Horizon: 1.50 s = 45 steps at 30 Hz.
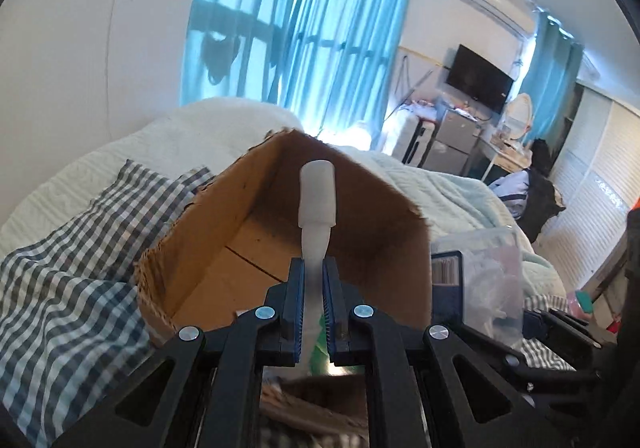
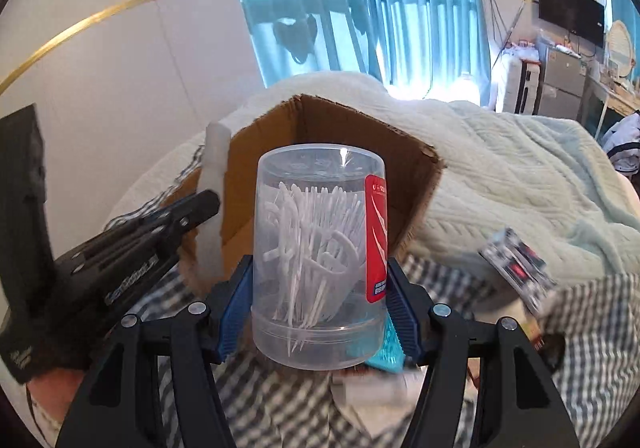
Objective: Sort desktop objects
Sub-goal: 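Carry the white bottle with the left tool while the right carries the cotton-swab canister into the box, then grasp the white cylindrical bottle with the left tool while the right grasps the black round lid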
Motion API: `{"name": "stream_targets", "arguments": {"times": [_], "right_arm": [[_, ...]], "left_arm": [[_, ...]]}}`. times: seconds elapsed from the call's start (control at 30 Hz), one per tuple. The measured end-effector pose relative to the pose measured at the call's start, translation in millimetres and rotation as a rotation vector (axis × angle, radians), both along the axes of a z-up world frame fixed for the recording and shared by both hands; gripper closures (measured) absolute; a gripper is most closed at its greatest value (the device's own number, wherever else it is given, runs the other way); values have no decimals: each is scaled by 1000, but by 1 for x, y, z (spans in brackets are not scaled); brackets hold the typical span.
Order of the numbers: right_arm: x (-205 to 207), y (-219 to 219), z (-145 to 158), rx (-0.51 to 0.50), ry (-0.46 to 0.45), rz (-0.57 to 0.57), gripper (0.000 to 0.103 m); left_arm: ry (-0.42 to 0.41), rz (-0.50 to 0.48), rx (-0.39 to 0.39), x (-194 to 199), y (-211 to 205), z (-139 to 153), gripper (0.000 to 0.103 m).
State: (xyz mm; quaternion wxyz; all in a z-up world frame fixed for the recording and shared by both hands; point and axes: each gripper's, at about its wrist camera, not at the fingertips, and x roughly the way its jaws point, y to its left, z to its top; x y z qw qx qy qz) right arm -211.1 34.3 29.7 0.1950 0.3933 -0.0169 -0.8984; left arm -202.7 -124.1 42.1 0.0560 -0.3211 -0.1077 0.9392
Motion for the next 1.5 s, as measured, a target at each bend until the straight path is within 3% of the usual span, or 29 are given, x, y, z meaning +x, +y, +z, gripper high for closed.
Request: {"name": "stream_targets", "arguments": {"times": [0.17, 0.37, 0.4, 0.47, 0.5, 0.53, 0.77, 0.8, 0.97, 1.03, 1.23, 1.37, 1.5], "right_arm": [[-35, -7, -21, -11, -12, 12, 41], [-39, 8, -13, -64, 14, 11, 33], [-36, 12, -10, -65, 22, 7, 33], [-25, 21, 1, -52, 52, -7, 33], [-17, 28, 6, -39, 66, -19, 33], [-8, 37, 10, -24, 80, -36, 33], [51, 109, 22, 57, 110, -170, 23], [58, 121, 21, 56, 105, -192, 19], [92, 171, 16, 80, 80, -284, 17], [103, 187, 12, 84, 73, -309, 15], [119, 218, -23, 77, 11, -349, 15], [116, 231, -53, 76, -39, -370, 15], [108, 240, -77, 46, -81, -374, 15]], "left_arm": [[-22, 13, -22, -13, -8, -22, 94], [-80, 52, -32, -15, -9, -32, 86], [-79, 59, -36, -13, -8, -31, 78], [-60, 71, -31, -2, -6, -26, 52], [-47, 74, -32, 3, -4, -22, 33], [-28, 78, -33, 10, -1, -18, 24], [30, -43, -58, 56, 52, 8, 18], [32, -67, -63, 63, 65, 9, 17], [16, -197, -85, 93, 123, 5, 15], [1, -236, -99, 104, 145, -3, 10], [-85, -322, -176, 115, 192, -53, 10], [-154, -320, -239, 110, 201, -91, 10], [-206, -306, -225, 96, 196, -116, 10]]}}
